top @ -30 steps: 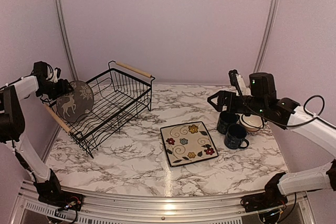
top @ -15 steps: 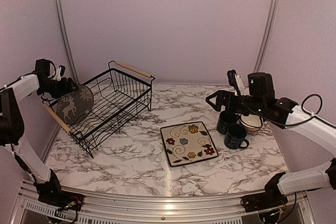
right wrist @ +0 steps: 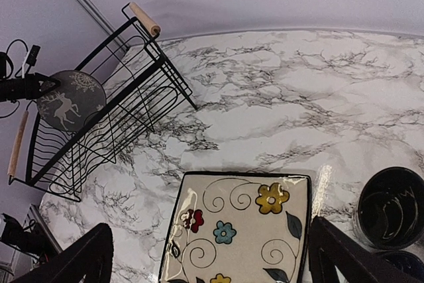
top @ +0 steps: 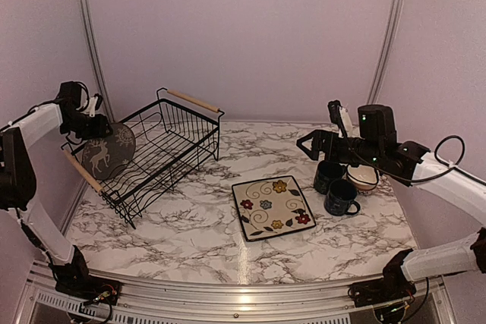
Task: Unload the mixed dishes from the dish rack
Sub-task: Grab the plate from the dish rack.
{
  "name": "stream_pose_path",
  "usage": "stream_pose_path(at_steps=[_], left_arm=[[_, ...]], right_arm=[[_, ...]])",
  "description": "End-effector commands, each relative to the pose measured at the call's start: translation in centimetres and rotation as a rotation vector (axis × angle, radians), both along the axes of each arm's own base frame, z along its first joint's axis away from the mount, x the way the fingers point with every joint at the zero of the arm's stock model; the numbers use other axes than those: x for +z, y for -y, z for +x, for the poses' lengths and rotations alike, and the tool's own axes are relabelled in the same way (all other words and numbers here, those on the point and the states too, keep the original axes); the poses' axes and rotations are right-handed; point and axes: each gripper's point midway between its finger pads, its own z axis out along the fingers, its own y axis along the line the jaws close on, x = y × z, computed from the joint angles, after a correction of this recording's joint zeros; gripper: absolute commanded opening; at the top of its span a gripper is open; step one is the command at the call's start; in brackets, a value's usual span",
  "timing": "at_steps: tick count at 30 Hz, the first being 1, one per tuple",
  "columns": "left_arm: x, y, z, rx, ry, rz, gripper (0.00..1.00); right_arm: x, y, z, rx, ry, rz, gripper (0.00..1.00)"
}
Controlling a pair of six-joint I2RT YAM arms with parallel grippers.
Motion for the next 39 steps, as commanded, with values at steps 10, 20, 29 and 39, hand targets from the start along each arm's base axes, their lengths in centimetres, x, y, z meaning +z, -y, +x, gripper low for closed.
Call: stream_pose_path(at_steps=[10,20,29,39], left_arm=[[-0.4,0.4,-1.4,-0.012,-0.07,0.077,0.55],[-0.2,1.4,-1.9,-0.08,-0.039,0.168,0.38],[1.2,2.3,-2.1,-0.107,0.009,0.142,0.28],[2.1,2.9,-1.9,-0.115,0.017,0.095,0.15]], right_arm=[[-0.1,-0.5,0.1,0.011,0.001,0.012,0.99],[-0.3,-0.6,0.1,0.015,0.002,0.02,0.99],[0.2,-0.6,0.2,0.013,0.012,0.011,0.99],[-0.2,-0.6,0.2,0.006,-0.003,0.026,0.99]])
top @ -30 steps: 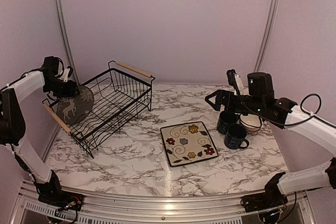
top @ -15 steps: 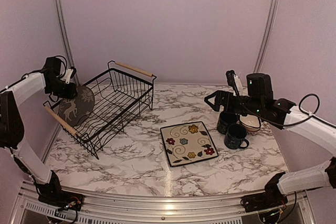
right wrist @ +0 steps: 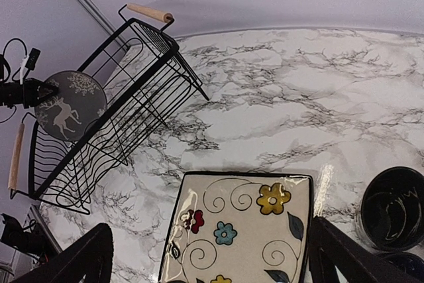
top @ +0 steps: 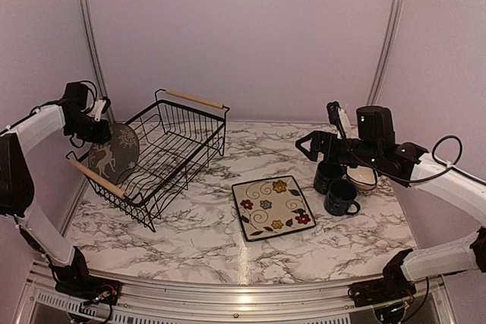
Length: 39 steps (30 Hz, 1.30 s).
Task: Unload the mixed dishes from the dish rack
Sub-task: Grab the plate from the dish rack, then pass from the left arm to the right
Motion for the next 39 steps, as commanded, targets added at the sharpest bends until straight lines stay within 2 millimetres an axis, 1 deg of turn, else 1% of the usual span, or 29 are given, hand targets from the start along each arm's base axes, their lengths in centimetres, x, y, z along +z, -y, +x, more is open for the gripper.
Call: stream_pose_path(at_steps=[1,5,9,11,13,20,24,30,34,37,39], left_arm=[[2.4,1.7,-0.1,-0.01,0.037,-0.101,0.14],[3.0,2.2,0.0,-0.021,0.049,-0.13,0.04],[3.9,3.2,0.3,-0.032,0.062,-0.176,0.0],[4.5,3.7,0.5,-0.029,0.07,-0.213,0.0],[4.9,3.7,0.7,-0.001,0.075,-0.238,0.0],[6.4,2.3,1.3,0.089,0.101,-0.213,0.0],[7.9,2.6,1.8,0.126,0.129,-0.274,0.0],[11.2,3.4,2.2,0.132,0.191,-0.358,0.0],[12.1,3.2,1.9,0.159,0.211,-0.379,0.0],[13.1,4.3,1.5,0.148,0.222,-0.48,0.0],[14.3,5.9,1.1,0.115,0.242,-0.603,0.0]], right_arm=[[0.3,-0.4,0.0,0.006,0.001,0.022,0.98],[0.7,-0.4,-0.1,0.004,0.009,0.024,0.99],[1.0,-0.4,0.0,0.005,0.014,0.026,0.98],[1.2,-0.4,0.1,0.003,0.018,0.027,0.99],[1.3,-0.5,0.1,0.004,0.02,0.029,0.99],[0.8,-0.4,0.1,0.005,0.014,0.024,0.98],[0.7,-0.3,0.1,0.002,0.015,0.019,0.98],[0.8,0.0,-0.1,-0.004,0.023,0.015,0.99],[0.7,0.1,-0.2,-0.006,0.024,0.014,0.99],[0.8,-0.1,-0.3,0.005,0.022,0.018,0.99],[0.9,-0.3,-0.3,0.012,0.02,0.021,0.98]])
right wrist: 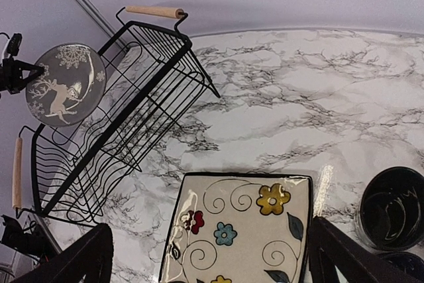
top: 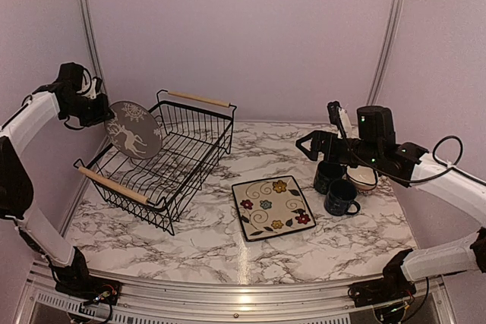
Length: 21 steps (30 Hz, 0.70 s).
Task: Unload the mixed dishes from the dish rack
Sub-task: Pass from the left arm to the right
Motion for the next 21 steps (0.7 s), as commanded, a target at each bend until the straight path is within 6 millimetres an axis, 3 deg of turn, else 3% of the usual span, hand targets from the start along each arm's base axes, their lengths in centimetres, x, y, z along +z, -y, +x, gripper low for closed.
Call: stream_pose_path(at_steps=[1,2,5,9,14,21], left_arm=[[8.2,3.8,-0.4,-0.074,0.241,-0.297,0.0],[8.4,4.8,-0.8,-0.092,0.253,-0.378,0.0],[11.5,7.1,-2.1,-0.137,0.349,-0.648,0.0],[14.3,9.5,-4.5,-0.222,0.448,-0.799,0.0],[14.6,15.1,-7.7,-0.32,0.467,-0.85,0.0],[12.6,21.0,-10.0,-0.362,0.443,-0.892,0.0]], right_arm=[[0.8,-0.4,-0.3,0.02,0.019,0.019,0.98],[0.9,-0.5,-0.3,0.026,0.02,0.024,0.99],[1.2,-1.3,-0.5,0.059,0.007,0.055,0.98],[2.3,-3.5,-1.3,0.167,-0.012,0.175,0.98],[4.7,-6.3,-2.8,0.326,-0.026,0.381,0.98],[7.2,-8.3,-4.6,0.484,-0.046,0.57,0.98]])
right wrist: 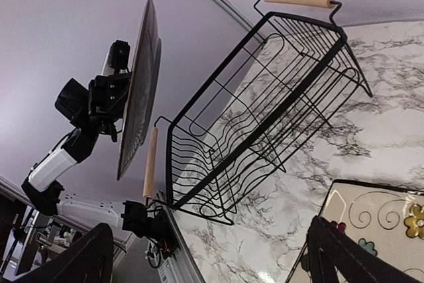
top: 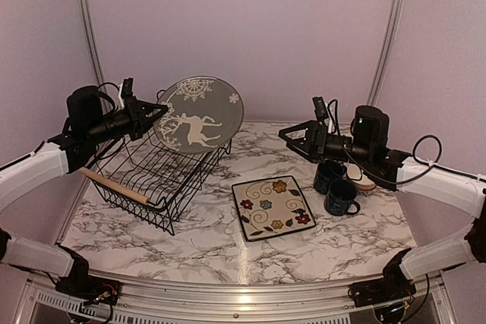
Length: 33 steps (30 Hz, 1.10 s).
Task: Unload the mixed dishes from the dish rack
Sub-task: Pass from the left arm to the right
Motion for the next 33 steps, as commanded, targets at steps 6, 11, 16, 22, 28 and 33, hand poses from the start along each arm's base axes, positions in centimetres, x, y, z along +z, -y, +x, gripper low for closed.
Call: stream_pose_path(at_steps=[6,11,16,22,28,33], left_arm=[[3.4,6.3,-1.5,-0.081,0.138,-0.152,0.0],[2.3,10.2,-2.2,-0.164,0.111,-0.179,0.0],[1.2,12.4,-2.9,-0.194,0.097,-0.144,0.0],[0.1,13.0,-3.3,-0.191,0.087,-0.094,0.0],[-0.6,14.0,-4.0,-0.228,0.07,-0.097,0.0],[-1.4,13.7,-3.9,-0.21,0.058,-0.056,0.17]], right_arm=[[2.8,-2.5,-2.1,0.149,-0.001,0.174,0.97],[1.4,-3.2,-2.1,0.148,-0.044,0.172,0.89],[0.0,-3.2,-1.8,0.128,-0.084,0.168,0.75],[-0.6,-3.1,-1.5,0.107,-0.105,0.173,0.56],[-0.4,-3.2,-1.5,0.118,-0.119,0.218,0.32],[-0.2,-3.1,-1.6,0.128,-0.121,0.241,0.09]])
